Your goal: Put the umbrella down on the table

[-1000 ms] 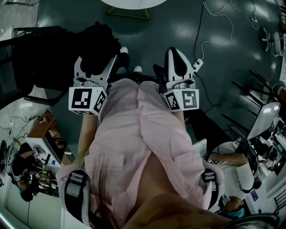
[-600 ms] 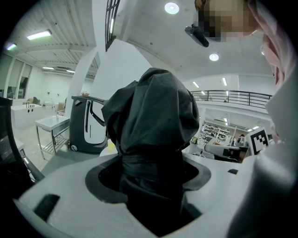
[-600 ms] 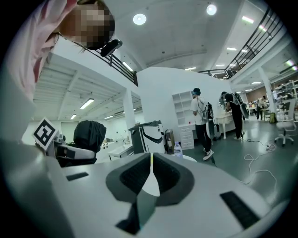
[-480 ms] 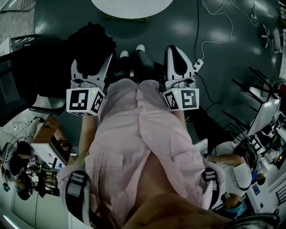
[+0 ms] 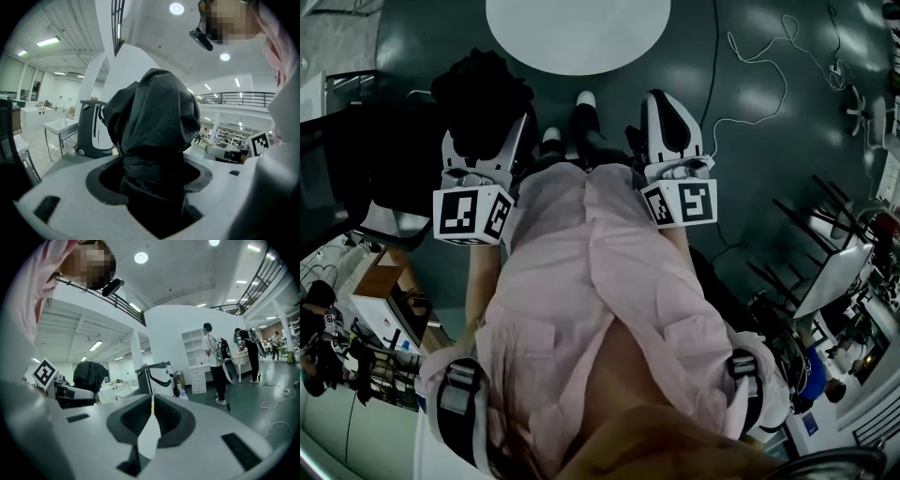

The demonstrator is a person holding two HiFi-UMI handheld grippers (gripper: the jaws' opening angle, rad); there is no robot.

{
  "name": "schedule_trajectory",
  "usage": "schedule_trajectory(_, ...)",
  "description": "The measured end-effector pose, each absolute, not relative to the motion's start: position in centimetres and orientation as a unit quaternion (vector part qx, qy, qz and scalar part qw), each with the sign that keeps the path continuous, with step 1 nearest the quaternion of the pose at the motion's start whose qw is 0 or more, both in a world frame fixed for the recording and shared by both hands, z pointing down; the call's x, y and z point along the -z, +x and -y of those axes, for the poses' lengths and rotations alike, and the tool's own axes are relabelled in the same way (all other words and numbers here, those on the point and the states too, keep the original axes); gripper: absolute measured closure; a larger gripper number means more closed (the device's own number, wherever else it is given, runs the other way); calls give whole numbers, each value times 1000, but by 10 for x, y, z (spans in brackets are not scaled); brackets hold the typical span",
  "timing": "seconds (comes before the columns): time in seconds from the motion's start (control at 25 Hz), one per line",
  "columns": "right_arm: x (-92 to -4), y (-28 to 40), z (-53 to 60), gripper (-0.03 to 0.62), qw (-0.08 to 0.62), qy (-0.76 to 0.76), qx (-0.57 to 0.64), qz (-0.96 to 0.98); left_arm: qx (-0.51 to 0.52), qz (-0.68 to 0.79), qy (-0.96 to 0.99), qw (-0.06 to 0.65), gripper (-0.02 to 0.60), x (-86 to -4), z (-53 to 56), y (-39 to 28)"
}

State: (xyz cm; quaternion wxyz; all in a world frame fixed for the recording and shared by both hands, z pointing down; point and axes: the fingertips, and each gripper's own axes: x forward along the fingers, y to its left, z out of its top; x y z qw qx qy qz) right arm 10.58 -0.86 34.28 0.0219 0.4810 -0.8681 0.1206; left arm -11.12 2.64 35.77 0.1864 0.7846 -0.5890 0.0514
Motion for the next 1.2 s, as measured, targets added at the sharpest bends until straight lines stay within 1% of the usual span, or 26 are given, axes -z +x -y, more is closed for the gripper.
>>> schedule_trajectory(0.2,-343,124,52,560,23,468,-115,876,-38,611,771,176,267,-354,8,-99)
schedule_trajectory(0.44,-352,139,80,560,33,468,-129,874,-34,618,763,186,267,-357,31,-88)
schedule_trajectory(0.88,-339,105,144,560,26,490,-130,861,-47,592,780,196,267,-358,105,-120)
schedule_trajectory(1.2,-340,91,137,560,20,515,-126,848,-70,561,801,199,267,-372,112,-130)
